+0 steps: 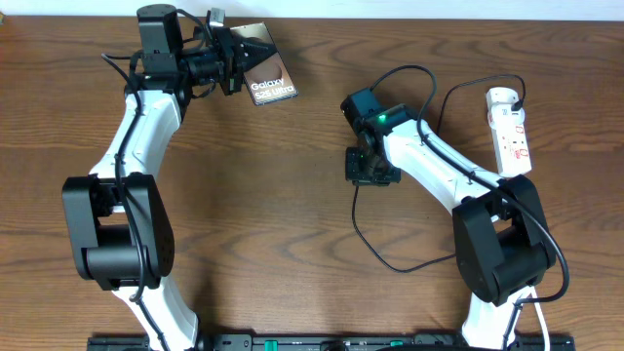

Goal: Plug charger to phone and switch on socket
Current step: 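Lower the right gripper and center its fingers on the plug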

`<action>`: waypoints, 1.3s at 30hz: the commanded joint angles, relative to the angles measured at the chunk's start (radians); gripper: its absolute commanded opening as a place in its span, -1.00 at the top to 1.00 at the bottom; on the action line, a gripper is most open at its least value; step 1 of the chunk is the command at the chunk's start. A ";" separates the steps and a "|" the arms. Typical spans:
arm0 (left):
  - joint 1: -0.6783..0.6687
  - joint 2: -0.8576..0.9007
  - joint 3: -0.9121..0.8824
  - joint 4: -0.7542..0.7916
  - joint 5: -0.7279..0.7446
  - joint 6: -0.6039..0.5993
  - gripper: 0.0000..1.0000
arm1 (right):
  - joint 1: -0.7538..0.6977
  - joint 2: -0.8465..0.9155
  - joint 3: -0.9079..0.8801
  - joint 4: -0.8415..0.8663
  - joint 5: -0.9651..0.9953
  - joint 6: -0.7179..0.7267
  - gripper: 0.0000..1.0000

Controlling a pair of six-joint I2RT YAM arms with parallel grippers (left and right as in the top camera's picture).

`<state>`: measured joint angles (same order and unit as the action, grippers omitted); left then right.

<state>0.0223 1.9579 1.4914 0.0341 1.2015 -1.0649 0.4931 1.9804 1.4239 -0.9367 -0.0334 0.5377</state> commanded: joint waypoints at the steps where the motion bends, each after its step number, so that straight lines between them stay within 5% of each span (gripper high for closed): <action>1: -0.002 -0.002 0.002 0.011 0.017 0.014 0.86 | 0.005 0.000 0.000 -0.006 -0.003 -0.001 0.50; 39: -0.030 -0.002 0.002 0.011 0.017 0.044 0.85 | 0.005 0.002 -0.005 -0.010 -0.008 0.118 0.52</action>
<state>-0.0097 1.9579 1.4914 0.0341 1.2011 -1.0447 0.4931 1.9804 1.4239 -0.9466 -0.0338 0.6178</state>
